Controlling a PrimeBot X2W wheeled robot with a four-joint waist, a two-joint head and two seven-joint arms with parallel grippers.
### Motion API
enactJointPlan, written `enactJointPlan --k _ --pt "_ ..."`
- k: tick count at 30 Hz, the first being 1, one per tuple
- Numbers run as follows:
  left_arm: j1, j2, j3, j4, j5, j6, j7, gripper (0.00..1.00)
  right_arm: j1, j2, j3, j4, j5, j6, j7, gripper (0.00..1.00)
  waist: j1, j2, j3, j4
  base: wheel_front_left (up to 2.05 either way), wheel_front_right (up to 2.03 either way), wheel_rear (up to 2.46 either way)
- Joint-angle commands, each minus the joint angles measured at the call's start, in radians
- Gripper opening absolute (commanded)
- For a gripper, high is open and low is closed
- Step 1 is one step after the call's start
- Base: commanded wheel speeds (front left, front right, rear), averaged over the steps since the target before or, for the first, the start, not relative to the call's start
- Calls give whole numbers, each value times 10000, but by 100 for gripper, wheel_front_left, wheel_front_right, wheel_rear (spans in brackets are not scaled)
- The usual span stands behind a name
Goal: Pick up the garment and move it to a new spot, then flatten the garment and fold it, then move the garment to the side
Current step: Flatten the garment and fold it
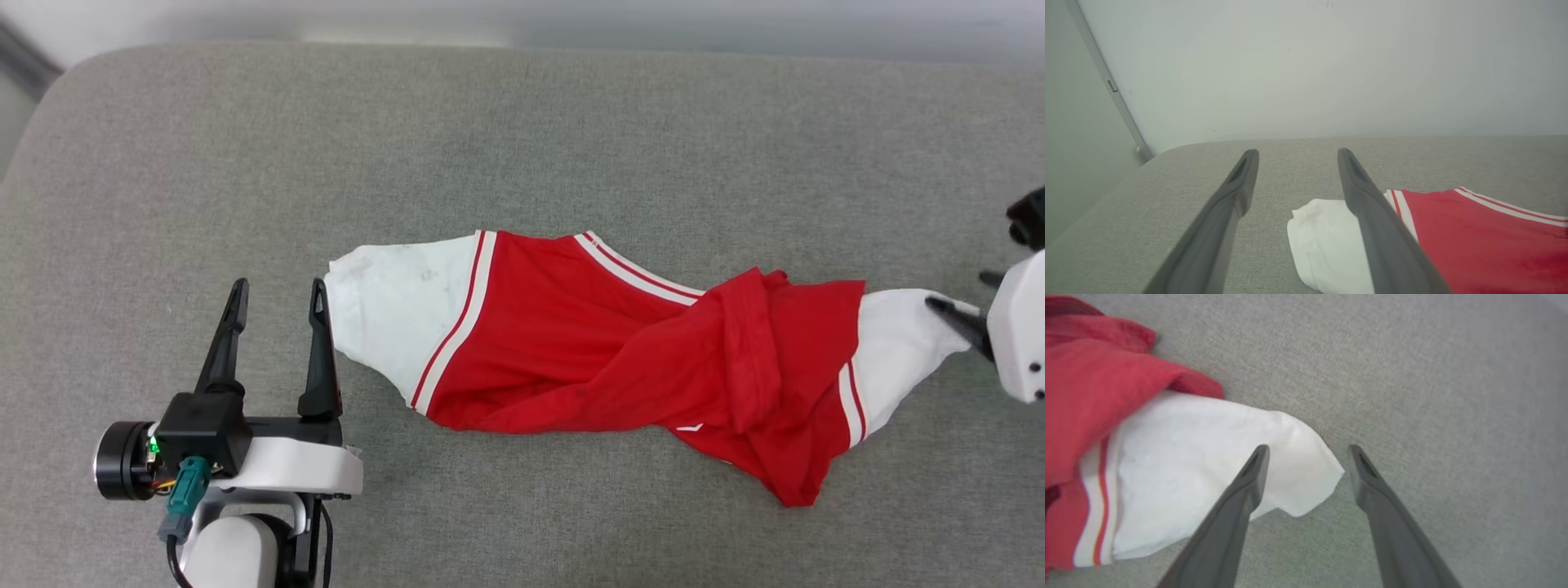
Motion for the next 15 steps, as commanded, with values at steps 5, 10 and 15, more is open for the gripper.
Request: enactJointPlan --k 5,10,15 --pt "287 -67 139 -9 106 -110 -23 100 -662 -772 -334 -1490 -86 -5 -159 100 -1 0 -384 -133 0 0 0" --pt "303 -160 135 -110 177 -210 -23 100 -1365 -1121 -730 -3102 51 -5 681 100 -1 0 -271 -41 0 0 0" --pt "77 -274 81 -192 180 -281 -23 100 -2184 -805 -289 -4019 14 -5 2679 100 -1 0 102 163 0 0 0"
